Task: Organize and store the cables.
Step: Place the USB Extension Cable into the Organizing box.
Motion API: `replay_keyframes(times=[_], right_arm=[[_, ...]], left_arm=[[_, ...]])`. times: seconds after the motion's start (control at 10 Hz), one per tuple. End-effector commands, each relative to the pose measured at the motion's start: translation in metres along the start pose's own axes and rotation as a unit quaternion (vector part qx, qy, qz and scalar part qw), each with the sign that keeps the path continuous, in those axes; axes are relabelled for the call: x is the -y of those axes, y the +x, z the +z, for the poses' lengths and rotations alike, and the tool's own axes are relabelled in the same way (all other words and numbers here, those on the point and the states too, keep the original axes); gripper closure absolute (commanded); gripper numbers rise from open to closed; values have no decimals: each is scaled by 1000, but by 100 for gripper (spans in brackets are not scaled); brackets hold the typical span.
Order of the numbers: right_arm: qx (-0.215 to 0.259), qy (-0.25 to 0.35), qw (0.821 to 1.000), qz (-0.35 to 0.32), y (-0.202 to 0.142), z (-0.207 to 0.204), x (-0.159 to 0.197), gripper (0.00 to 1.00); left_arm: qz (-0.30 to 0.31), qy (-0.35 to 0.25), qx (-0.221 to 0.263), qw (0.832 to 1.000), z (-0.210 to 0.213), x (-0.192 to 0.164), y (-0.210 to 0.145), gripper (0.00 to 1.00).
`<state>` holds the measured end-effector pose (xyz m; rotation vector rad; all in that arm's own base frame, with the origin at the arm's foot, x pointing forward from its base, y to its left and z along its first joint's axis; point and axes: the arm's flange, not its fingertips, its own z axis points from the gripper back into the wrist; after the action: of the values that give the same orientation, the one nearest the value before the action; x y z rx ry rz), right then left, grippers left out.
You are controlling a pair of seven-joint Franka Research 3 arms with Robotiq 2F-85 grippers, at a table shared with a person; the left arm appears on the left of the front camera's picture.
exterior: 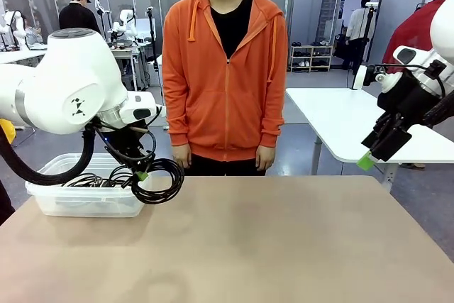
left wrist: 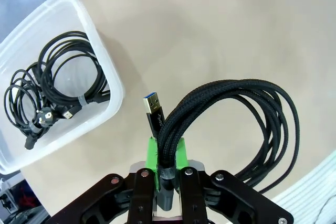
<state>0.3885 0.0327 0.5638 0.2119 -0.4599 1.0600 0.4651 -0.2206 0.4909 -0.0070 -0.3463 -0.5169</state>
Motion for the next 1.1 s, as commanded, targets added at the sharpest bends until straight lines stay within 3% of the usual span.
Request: replay_keyframes(times=[0.0,0.1,0.3,0.5,0.8,1.0], right_arm=[[-1,0,1000,-8,2,0,0,0],[-1,0,1000,-8,2,0,0,0],[-1,0,1000,-8,2,0,0,0],[-1,0,1000,-8,2,0,0,0],[-1,0,1000,-8,2,0,0,0],[-1,0,1000,-8,2,0,0,0]], left_arm=[[7,15,3,1000,1,0,5,100],[0,0,0,1000,0,0,0,85],[-55,-24,-62,996,17,-65,6,85],[-51,-1,-74,996,23,-115,12,85],[-45,9,-45,998,9,-186,40,85],[-5,12,-36,999,-18,-216,56,85]])
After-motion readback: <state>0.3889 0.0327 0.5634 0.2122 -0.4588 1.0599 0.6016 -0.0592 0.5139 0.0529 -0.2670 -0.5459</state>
